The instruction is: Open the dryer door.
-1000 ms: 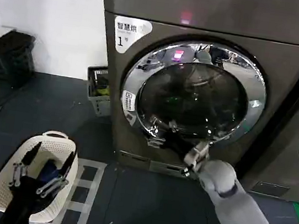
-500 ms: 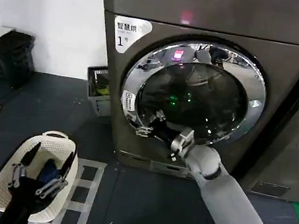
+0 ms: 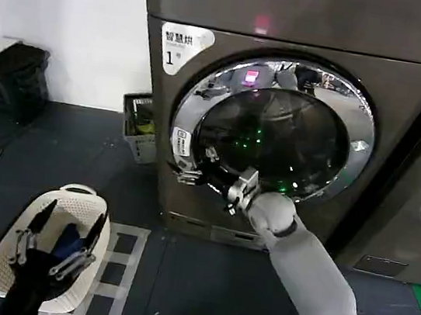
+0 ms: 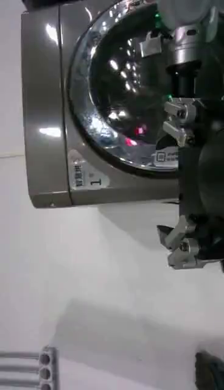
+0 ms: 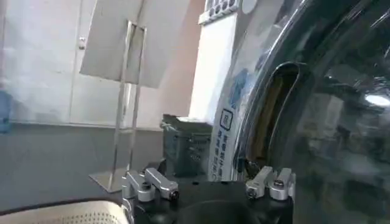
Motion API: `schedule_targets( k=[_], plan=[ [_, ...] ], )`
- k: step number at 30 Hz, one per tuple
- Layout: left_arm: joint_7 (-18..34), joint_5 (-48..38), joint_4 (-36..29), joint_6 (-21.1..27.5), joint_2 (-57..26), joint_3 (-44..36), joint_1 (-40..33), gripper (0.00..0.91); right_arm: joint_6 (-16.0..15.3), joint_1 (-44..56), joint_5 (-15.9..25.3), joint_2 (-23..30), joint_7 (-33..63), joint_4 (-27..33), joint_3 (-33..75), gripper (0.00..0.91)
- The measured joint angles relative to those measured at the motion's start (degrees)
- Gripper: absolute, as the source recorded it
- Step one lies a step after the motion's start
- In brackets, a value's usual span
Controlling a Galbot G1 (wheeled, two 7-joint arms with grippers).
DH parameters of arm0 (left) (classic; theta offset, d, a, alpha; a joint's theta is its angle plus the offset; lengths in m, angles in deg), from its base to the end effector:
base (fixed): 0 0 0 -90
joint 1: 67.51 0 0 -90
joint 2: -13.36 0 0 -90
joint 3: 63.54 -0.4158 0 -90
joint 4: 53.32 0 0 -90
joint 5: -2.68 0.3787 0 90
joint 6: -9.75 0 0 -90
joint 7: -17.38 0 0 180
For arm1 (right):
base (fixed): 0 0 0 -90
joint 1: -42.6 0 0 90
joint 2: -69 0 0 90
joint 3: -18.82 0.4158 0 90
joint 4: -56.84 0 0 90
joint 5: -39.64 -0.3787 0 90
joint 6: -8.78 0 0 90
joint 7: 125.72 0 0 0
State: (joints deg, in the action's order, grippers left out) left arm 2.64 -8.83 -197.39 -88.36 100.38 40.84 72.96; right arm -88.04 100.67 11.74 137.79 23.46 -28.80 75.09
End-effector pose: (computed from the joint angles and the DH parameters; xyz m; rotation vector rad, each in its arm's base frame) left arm 0.0551 0.0608 -0.2336 0.2251 2.9169 0.0955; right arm 0.5259 0.0346 -0.2501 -1.5183 2.6419 -0.1653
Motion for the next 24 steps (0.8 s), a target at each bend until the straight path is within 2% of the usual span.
schedule_targets(
  k=[10, 16, 24],
  plan=[
    [0.0, -2.6, 1.0, 6.9, -2.5, 1.3, -3.4, 0.907, -1.2, 2.4, -0.8, -3.9, -9.3, -3.5, 1.3, 0.907],
    [3.4, -8.5, 2.8, 11.0, -5.7, 2.5, -6.6, 0.907, -1.5, 5.2, -1.3, -6.9, -15.0, -7.3, 2.8, 0.907],
    [4.4, -15.6, 10.2, 5.3, -14.8, 2.9, -13.8, 0.907, -1.3, 10.3, -3.9, -11.0, -21.3, -12.6, 5.3, 0.907]
  ],
)
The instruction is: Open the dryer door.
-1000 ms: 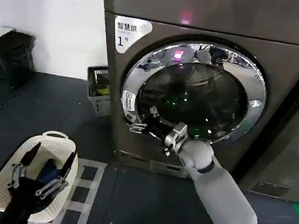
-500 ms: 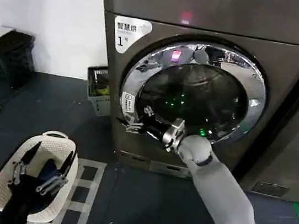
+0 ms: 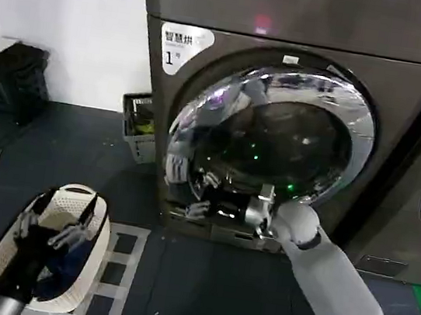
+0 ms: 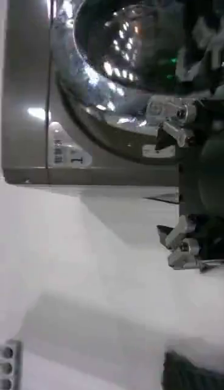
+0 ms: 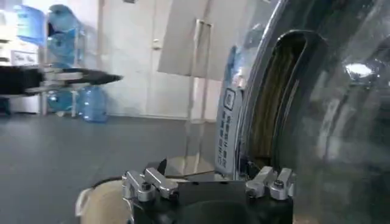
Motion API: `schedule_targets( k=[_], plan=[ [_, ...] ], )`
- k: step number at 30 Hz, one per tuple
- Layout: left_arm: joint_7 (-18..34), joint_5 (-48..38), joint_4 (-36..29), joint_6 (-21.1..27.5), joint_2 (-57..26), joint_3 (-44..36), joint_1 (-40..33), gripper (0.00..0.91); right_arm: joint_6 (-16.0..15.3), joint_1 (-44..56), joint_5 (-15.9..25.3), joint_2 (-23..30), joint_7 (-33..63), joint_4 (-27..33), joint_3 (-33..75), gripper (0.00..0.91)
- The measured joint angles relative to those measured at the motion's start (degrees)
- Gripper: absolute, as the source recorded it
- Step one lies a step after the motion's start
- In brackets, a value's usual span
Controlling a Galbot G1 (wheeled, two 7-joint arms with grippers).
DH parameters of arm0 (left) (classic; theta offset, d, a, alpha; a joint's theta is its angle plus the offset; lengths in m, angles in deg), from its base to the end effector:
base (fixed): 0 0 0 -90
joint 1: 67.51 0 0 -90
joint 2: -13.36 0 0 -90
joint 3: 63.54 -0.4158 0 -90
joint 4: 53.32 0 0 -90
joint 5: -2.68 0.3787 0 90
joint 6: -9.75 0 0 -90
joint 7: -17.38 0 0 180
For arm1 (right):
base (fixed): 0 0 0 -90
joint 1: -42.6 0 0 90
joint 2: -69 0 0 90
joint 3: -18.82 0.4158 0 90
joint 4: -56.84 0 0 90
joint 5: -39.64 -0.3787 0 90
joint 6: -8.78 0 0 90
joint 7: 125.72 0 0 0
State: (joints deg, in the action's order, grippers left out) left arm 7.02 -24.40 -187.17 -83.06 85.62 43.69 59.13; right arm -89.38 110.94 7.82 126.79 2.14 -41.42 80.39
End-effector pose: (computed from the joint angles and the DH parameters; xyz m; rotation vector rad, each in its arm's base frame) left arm 0.1368 0.1238 -0.2532 0.2786 2.9047 -0.0351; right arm 0.4543 -0.0417 -0.2509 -1.9927 2.3752 -0.1963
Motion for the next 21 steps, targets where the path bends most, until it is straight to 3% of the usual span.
schedule_targets(
  k=[9, 21],
  plan=[
    [-0.8, -9.6, 11.3, -2.7, -10.7, -3.5, -8.4, 0.907, 0.5, 6.2, -0.4, -3.9, -9.1, -5.4, 4.8, 0.907],
    [-11.5, -20.3, 26.4, -3.4, -24.3, -12.3, -20.7, 0.907, 2.8, 14.3, -1.9, -7.8, -15.7, -11.2, 12.1, 0.907]
  ],
)
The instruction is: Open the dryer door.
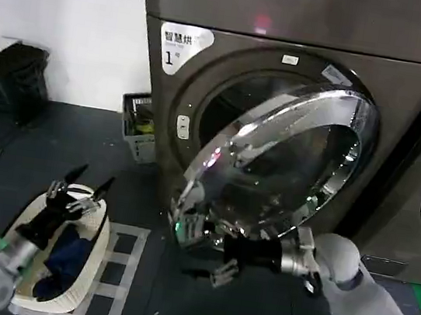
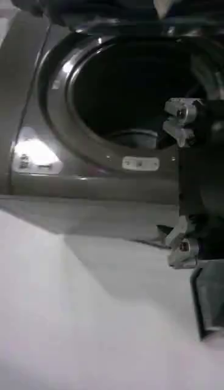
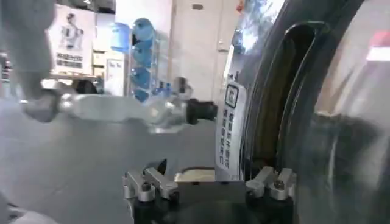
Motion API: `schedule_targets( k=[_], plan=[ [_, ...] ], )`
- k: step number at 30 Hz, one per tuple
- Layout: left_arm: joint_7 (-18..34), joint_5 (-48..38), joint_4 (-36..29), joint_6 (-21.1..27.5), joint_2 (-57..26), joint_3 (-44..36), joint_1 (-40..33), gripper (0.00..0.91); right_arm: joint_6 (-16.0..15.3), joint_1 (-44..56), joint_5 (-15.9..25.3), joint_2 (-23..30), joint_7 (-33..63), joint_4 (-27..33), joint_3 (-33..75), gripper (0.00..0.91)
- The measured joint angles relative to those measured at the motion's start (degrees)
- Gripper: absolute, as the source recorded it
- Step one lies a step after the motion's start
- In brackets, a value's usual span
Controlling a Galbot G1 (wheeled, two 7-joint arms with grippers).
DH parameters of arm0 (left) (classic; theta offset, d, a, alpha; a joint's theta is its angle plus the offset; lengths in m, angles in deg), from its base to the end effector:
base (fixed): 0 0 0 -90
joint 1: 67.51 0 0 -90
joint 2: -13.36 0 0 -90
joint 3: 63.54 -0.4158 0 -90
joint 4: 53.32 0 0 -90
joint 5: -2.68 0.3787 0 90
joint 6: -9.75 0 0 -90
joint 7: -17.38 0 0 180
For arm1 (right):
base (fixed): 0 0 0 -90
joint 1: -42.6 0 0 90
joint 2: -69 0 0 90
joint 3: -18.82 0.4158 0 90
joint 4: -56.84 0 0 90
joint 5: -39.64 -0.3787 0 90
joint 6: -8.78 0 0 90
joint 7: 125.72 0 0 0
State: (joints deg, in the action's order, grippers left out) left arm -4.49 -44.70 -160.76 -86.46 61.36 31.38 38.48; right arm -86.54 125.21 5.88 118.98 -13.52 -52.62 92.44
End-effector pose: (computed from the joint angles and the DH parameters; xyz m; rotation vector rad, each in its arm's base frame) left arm 0.2899 0.2253 -0.2952 0.7702 2.9144 -0.1294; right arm 0.3766 -0.1091 -0.2401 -2.2131 2.1402 -0.2506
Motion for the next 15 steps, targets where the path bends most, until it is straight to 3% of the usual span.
schedule_targets(
  k=[7, 15],
  plan=[
    [-5.8, -4.0, 7.5, 0.6, -4.9, -11.4, -10.8, 0.907, 1.8, 4.9, -0.4, -2.0, -5.0, -2.2, 4.9, 0.907],
    [-8.3, -5.3, 13.5, 0.4, -4.6, -24.8, -23.0, 0.907, 4.8, 10.3, -2.2, -1.3, -8.6, 0.0, 12.6, 0.907]
  ],
)
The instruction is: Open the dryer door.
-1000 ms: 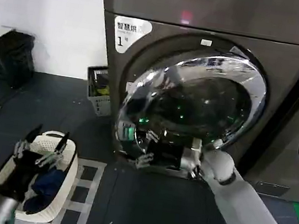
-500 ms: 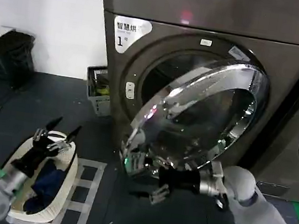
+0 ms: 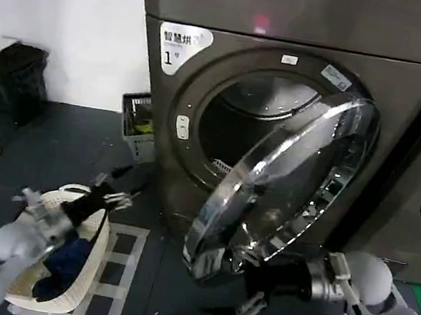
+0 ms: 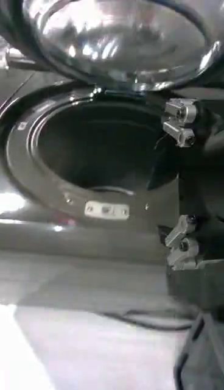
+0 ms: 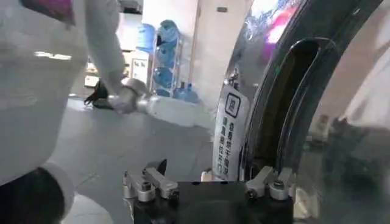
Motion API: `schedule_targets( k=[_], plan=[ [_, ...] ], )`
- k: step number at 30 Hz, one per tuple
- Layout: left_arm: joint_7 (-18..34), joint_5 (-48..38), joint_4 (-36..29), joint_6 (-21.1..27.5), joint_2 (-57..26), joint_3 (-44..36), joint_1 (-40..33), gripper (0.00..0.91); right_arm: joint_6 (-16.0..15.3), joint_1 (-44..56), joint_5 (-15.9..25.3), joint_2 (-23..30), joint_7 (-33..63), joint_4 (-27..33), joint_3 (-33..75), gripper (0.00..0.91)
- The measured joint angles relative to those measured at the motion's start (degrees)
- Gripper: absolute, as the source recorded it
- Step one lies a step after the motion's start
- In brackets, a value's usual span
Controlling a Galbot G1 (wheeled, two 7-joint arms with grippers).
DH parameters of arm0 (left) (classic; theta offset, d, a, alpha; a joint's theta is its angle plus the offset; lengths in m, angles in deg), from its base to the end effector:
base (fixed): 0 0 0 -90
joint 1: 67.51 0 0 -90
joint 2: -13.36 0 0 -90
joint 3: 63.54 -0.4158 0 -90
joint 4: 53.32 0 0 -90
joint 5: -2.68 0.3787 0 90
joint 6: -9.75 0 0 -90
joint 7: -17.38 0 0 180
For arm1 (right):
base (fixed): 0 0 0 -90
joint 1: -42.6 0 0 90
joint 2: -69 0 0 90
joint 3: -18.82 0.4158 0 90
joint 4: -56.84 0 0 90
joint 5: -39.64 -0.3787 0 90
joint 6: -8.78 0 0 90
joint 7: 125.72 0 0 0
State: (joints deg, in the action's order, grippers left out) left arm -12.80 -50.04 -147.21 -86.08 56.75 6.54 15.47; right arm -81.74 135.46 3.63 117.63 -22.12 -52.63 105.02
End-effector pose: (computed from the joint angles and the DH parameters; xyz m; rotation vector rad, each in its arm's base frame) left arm 0.3967 0.1951 -0.3154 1.2154 2.8586 -0.1705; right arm 0.3442 -0.1736 -0.2504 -2.1862 2.1250 -0.2469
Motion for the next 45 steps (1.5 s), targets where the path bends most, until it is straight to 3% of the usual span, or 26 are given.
schedule_targets(
  k=[8, 14, 29, 33, 37, 40, 45],
  plan=[
    [-2.4, -0.6, 2.6, -0.2, 2.1, -10.7, -9.5, 0.907, 2.8, 4.4, -1.5, 2.6, -1.3, 5.0, 10.5, 0.907],
    [-4.0, 0.2, 2.9, -0.1, 4.4, -16.5, -12.9, 0.907, 3.7, 7.7, -1.4, 4.7, 1.6, 4.5, 19.8, 0.907],
    [-5.8, 0.9, 0.4, -0.3, 6.6, -23.0, -14.6, 0.907, 3.8, 13.9, -2.5, 12.9, 19.0, 1.2, 44.2, 0.907],
    [-6.0, 0.4, -0.4, -0.2, 6.7, -24.3, -15.4, 0.907, 3.7, 16.1, 1.3, 15.0, 25.8, 0.1, 49.7, 0.907],
    [-6.0, 0.5, -1.9, 0.1, 6.9, -26.2, -16.0, 0.907, 1.0, 18.0, 4.2, 16.1, 34.8, -0.8, 54.5, 0.907],
    [-5.8, 0.8, -2.6, 0.0, 7.0, -27.8, -16.7, 0.907, -1.1, 19.3, 3.9, 16.5, 39.8, -1.4, 57.9, 0.907],
    [-4.6, 1.1, -2.6, -0.2, 8.3, -30.6, -18.5, 0.907, -8.5, 21.1, 4.1, 16.1, 49.8, -2.3, 64.3, 0.907]
  ],
)
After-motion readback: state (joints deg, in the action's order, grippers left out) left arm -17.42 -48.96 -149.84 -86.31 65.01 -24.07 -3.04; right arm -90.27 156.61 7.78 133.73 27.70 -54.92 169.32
